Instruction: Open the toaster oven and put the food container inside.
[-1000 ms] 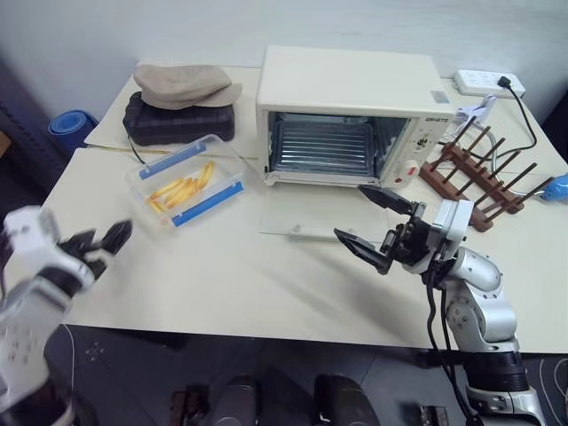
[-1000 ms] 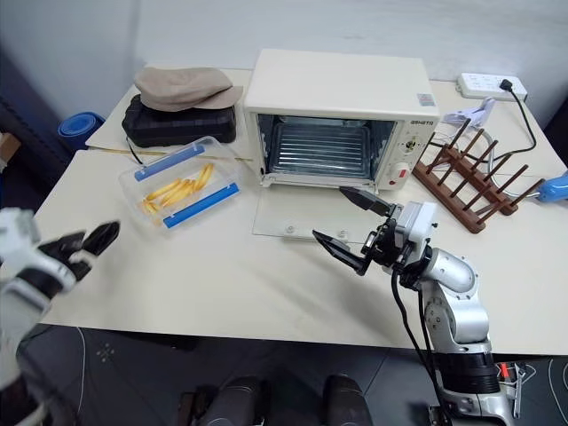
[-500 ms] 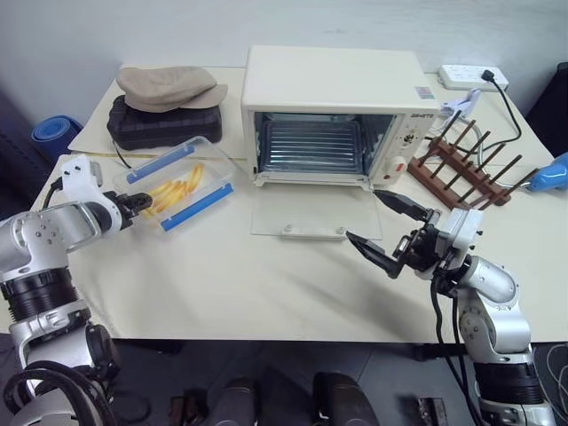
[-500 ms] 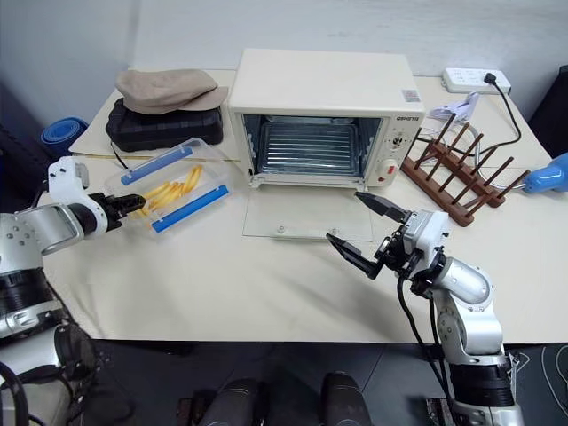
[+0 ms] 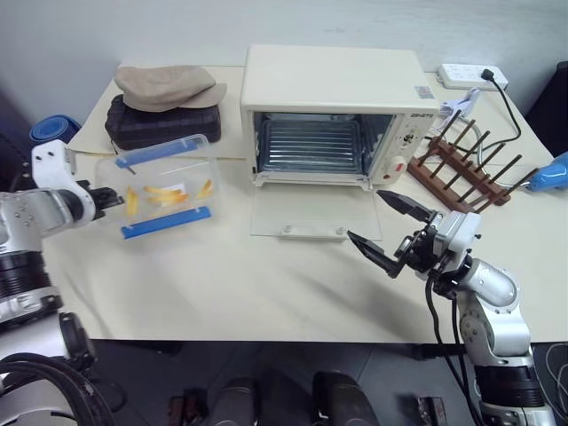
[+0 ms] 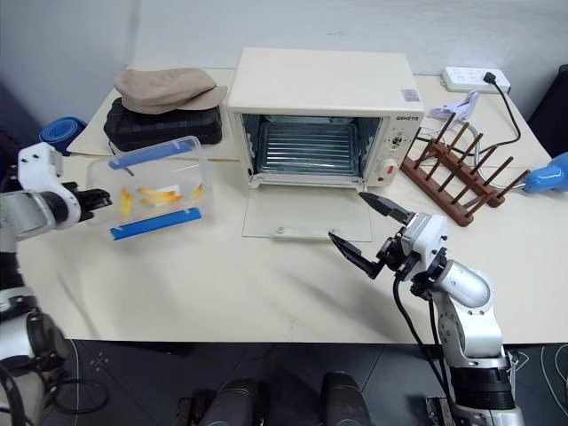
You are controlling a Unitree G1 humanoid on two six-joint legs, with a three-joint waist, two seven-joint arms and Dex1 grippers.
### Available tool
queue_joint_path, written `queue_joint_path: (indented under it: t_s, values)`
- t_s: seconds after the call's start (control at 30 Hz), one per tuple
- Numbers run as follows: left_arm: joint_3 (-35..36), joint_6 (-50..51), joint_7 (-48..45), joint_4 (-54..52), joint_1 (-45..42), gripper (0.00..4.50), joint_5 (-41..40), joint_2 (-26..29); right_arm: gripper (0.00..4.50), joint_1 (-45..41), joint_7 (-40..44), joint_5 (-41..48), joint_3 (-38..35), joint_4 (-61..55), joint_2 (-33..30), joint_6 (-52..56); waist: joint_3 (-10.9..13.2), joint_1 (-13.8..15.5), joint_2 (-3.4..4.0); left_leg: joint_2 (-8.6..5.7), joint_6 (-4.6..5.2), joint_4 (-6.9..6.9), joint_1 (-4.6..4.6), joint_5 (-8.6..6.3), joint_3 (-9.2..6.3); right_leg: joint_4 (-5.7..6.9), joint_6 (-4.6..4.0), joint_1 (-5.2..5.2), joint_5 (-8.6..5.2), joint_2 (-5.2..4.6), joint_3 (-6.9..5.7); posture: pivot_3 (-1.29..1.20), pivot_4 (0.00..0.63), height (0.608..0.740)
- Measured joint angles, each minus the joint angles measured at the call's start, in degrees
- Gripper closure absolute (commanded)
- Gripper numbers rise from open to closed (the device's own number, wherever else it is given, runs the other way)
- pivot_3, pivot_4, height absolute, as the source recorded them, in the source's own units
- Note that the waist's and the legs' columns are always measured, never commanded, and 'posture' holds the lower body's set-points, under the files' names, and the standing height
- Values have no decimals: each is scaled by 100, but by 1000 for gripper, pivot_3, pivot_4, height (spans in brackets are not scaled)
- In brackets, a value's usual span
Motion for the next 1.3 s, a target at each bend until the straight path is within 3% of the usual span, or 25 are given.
queue_joint_path:
  t_s: [0.17,0.37,0.63,0.83,0.87,0.93,1.1,1.2,1.3]
  values:
    - [-214,905,-305,-1063,1,4481,-255,-131,0,79,4,3,-41,29,-93,34,0,90,0,-25,8,5,-2,4,-23,2,0,13,0,-19,0,0,150,740]
    - [-620,1492,-157,-1758,-327,4481,-328,-1402,0,328,-24,5,-250,45,-233,45,2,152,-3,-33,14,6,-7,7,-24,0,4,13,2,-18,-2,0,150,740]
    - [-1031,1011,198,-1296,-1131,4481,9,-2878,0,1192,-284,227,-837,-605,-500,371,2,161,-3,-46,12,5,-6,8,-14,-6,7,12,2,-11,-4,0,150,740]
    - [-1228,296,256,-593,-1405,4481,245,-3416,0,1663,-597,241,-913,-1060,-396,472,2,150,-3,-45,8,5,-1,11,-2,-6,8,12,1,-9,0,0,150,740]
    - [-1261,170,250,-523,-1418,3750,274,-3458,0,1694,-667,240,-903,-1156,-352,481,2,151,-2,-46,7,5,0,11,-1,-6,9,12,1,-9,1,0,150,740]
    - [-1261,-56,233,-325,-1490,3329,307,-3555,0,1783,-774,230,-885,-1300,-311,527,2,166,-3,-46,8,6,0,12,-2,-4,9,12,1,-11,0,0,150,740]
    - [-856,-674,224,-98,-1564,1766,195,-3888,0,1855,-935,222,-883,-1344,-278,558,2,170,-3,-44,9,6,-3,13,-4,-7,10,12,2,-14,-1,0,150,740]
    - [-423,-849,17,-121,-1571,1766,-142,-3849,0,1864,-971,290,-918,-1451,-305,655,2,153,-3,-45,9,6,-2,13,-2,-6,10,12,2,-10,-2,0,150,740]
    - [-299,-679,-615,-344,-1482,1766,-590,-3364,0,1873,-989,480,-957,-1619,-482,949,2,107,-2,-40,4,3,-1,15,-2,-6,10,10,2,-4,-1,0,150,740]
